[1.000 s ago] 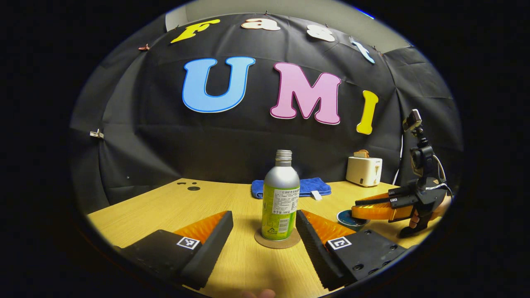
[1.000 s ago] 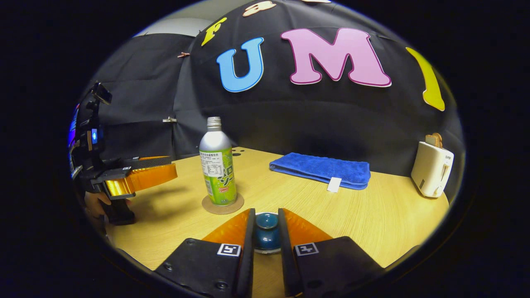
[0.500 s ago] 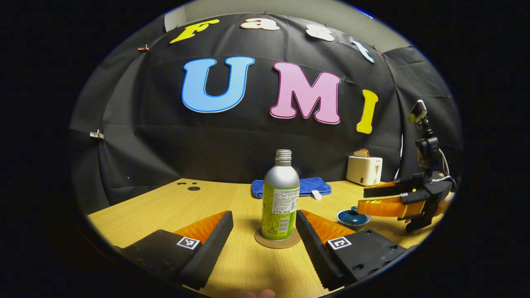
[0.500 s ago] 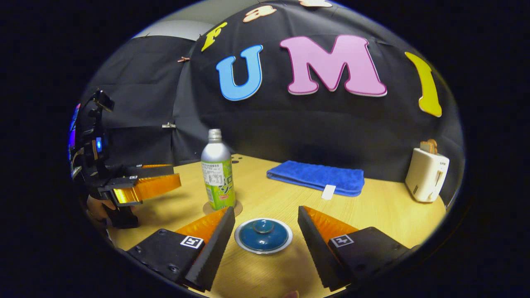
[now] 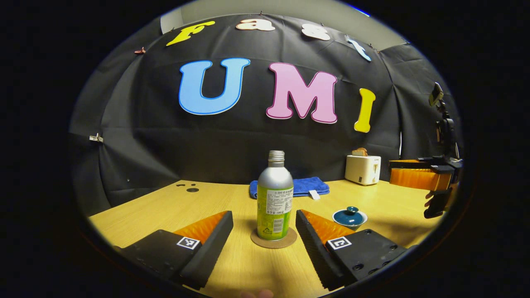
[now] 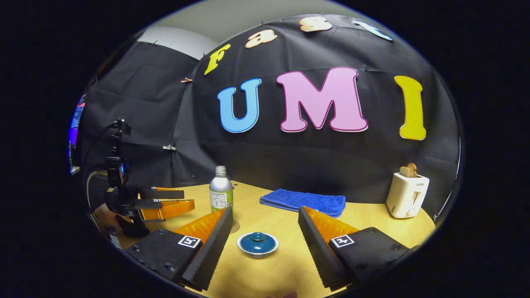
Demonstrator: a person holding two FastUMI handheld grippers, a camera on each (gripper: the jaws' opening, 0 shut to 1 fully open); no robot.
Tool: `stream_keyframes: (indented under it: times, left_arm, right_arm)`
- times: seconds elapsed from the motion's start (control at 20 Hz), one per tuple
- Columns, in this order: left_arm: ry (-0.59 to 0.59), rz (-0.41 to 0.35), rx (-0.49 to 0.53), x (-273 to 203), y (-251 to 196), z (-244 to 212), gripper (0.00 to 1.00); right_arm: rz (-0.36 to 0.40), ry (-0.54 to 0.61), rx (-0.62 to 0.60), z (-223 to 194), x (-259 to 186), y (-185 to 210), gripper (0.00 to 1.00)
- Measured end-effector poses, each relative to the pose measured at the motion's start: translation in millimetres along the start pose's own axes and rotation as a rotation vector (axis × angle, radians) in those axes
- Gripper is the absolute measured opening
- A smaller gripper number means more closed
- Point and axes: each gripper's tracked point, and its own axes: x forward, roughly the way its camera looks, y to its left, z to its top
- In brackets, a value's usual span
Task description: Open the teacup lid with one hand, grasp the water bottle and pour water into the teacup with the other hand; after pouring, place the water bottle on the coaster and then close the teacup lid.
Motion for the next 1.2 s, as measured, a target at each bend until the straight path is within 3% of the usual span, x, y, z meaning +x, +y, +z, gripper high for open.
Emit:
stream_keyframes:
  times: [0.4,1.2]
  left_arm:
    - [0.025,-0.055,-0.015,-5,-33,-6,0.96]
    - [0.058,-0.056,-0.002,-2,-46,-14,0.96]
  right_arm:
    - [-0.036,-0.028,-0.041,-4,-44,-17,0.98]
    - [-0.026,-0.018,-0.019,-16,-54,-23,0.98]
